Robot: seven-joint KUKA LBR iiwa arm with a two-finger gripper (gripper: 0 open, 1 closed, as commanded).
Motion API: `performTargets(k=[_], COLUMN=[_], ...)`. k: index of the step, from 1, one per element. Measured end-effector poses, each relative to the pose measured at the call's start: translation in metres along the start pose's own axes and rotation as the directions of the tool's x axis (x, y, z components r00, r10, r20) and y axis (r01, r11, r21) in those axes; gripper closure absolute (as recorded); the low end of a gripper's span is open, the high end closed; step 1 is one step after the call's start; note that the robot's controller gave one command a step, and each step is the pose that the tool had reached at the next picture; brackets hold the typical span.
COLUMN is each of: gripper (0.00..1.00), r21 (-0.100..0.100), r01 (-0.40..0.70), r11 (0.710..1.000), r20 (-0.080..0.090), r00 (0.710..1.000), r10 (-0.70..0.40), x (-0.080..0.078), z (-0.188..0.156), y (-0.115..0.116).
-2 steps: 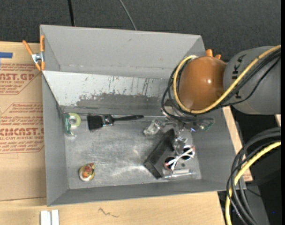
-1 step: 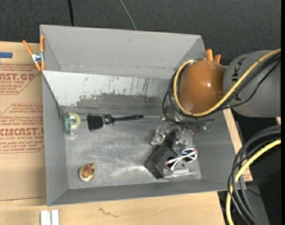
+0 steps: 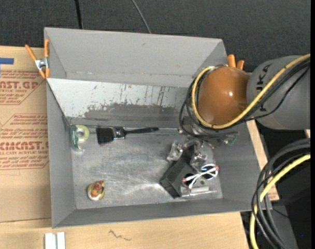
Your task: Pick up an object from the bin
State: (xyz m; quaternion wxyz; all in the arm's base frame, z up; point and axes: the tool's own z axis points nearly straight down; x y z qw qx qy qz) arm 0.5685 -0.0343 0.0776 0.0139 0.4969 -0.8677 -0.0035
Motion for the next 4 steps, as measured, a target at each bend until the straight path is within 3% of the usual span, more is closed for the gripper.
performTargets(k=[4], gripper=[1.0], r21=[0.008], r01=[-0.001], r11=[1.0], r20=[0.012], r00=[1.0], r10=[0.001], x=[0.0017], z=[-0.0069], y=[0.0025])
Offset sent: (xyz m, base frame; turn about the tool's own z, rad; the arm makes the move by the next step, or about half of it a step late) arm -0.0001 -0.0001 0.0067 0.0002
